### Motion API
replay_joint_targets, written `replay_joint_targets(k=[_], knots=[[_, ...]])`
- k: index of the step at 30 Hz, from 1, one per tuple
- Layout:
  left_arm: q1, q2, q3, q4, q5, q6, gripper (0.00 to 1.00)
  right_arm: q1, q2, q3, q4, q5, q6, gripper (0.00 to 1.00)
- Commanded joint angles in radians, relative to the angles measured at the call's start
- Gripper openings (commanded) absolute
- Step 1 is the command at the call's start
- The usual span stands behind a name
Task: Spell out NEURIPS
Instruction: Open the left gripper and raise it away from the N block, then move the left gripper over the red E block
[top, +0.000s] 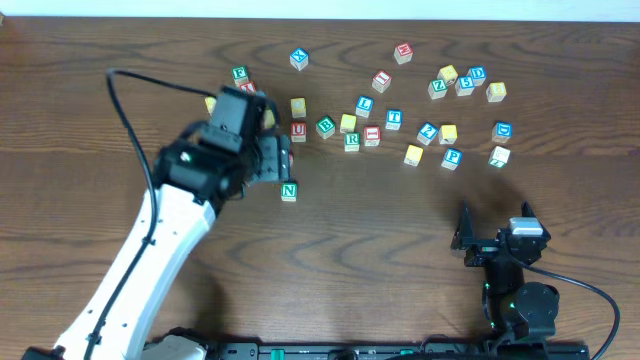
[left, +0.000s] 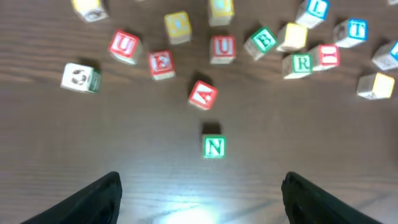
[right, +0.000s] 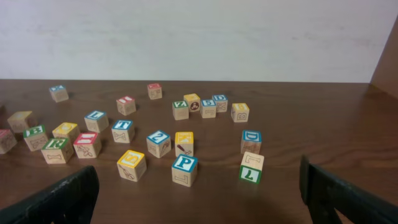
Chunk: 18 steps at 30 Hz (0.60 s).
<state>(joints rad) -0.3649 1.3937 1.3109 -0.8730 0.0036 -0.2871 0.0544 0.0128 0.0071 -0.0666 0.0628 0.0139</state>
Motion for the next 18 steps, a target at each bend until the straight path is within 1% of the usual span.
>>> replay_joint_targets(k=[1, 4, 8, 10, 15, 18], knots=[[0.049, 0.098, 0.151, -0.066, -0.012, 0.014, 0.81, -0.007, -0.004, -0.002, -0.004, -0.002, -0.008, 0.99], [0.074, 0.209, 0.274, -0.122, -0.011, 0.013, 0.83, -0.007, -0.004, -0.002, -0.004, -0.002, -0.008, 0.99], [0.085, 0.34, 0.377, -0.137, -0.011, -0.021, 0.85, -0.007, -0.004, -0.002, -0.004, -0.002, -0.008, 0.99], [0.091, 0.396, 0.406, -0.135, -0.011, -0.051, 0.86, -0.007, -0.004, -0.002, -0.004, -0.002, -0.008, 0.99], [0.123, 0.536, 0.421, -0.112, 0.063, -0.055, 0.86, -0.007, -0.004, -0.002, -0.004, -0.002, -0.008, 0.99], [0.14, 0.602, 0.421, -0.114, 0.072, -0.093, 0.85, -0.007, -0.004, -0.002, -0.004, -0.002, -0.008, 0.99]])
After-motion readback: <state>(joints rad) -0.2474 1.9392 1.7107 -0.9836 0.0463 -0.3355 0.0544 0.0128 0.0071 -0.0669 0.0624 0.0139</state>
